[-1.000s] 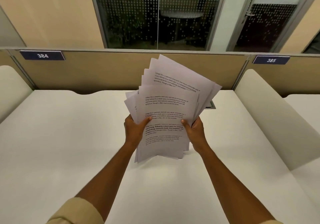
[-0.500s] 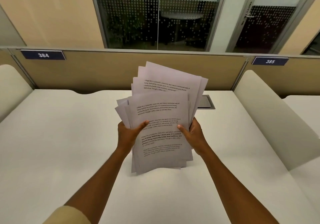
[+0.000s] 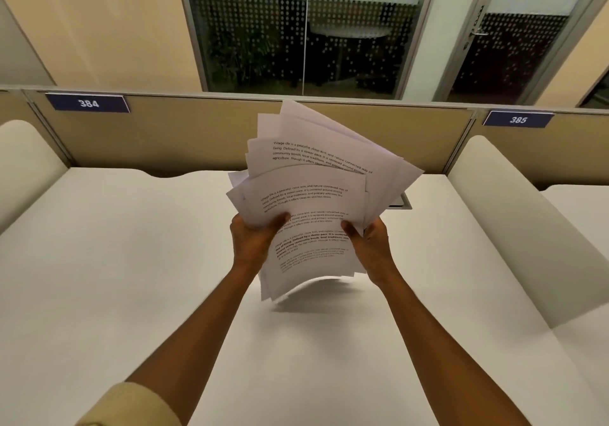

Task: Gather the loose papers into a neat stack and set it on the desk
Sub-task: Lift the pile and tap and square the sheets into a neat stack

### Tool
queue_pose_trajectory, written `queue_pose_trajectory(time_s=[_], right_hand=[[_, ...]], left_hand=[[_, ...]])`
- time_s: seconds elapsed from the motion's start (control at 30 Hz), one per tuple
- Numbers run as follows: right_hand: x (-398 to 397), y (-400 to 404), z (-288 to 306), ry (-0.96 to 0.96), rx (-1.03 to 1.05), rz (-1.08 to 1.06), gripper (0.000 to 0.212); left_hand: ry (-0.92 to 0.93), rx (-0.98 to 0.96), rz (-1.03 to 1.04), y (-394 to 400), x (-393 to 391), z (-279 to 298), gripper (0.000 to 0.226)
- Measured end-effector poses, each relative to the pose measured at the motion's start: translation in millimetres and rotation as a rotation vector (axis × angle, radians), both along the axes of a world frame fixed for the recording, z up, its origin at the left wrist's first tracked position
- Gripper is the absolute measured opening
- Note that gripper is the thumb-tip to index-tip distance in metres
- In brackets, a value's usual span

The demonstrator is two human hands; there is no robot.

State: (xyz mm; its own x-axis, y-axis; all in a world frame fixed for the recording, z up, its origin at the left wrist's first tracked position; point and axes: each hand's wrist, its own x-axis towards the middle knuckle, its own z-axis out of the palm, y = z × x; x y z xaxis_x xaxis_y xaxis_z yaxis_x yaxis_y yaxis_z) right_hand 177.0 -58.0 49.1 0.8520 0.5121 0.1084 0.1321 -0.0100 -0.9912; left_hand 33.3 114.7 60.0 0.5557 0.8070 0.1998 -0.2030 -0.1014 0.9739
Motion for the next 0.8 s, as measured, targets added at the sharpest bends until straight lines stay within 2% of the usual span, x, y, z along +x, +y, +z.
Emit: queue_pose_trajectory(time_s=[0.17, 0.47, 0.8], right_hand=[[-5.7, -4.6, -10.9, 0.05, 0.004, -0.01, 0.026], [-2.8, -13.9, -14.8, 0.091, -0.012, 0.028, 0.054], [-0.8, -9.9, -11.5, 0.09, -0.026, 0.071, 0.062]], left_hand=[[0.056, 0.03, 0.034, -5.9, -1.2, -10.9, 0.038], [0.125, 0.057, 0.032, -12.3, -5.5, -23.2, 0.049], [0.12, 0.014, -0.014, -13.2, -10.2, -24.7, 0.047]])
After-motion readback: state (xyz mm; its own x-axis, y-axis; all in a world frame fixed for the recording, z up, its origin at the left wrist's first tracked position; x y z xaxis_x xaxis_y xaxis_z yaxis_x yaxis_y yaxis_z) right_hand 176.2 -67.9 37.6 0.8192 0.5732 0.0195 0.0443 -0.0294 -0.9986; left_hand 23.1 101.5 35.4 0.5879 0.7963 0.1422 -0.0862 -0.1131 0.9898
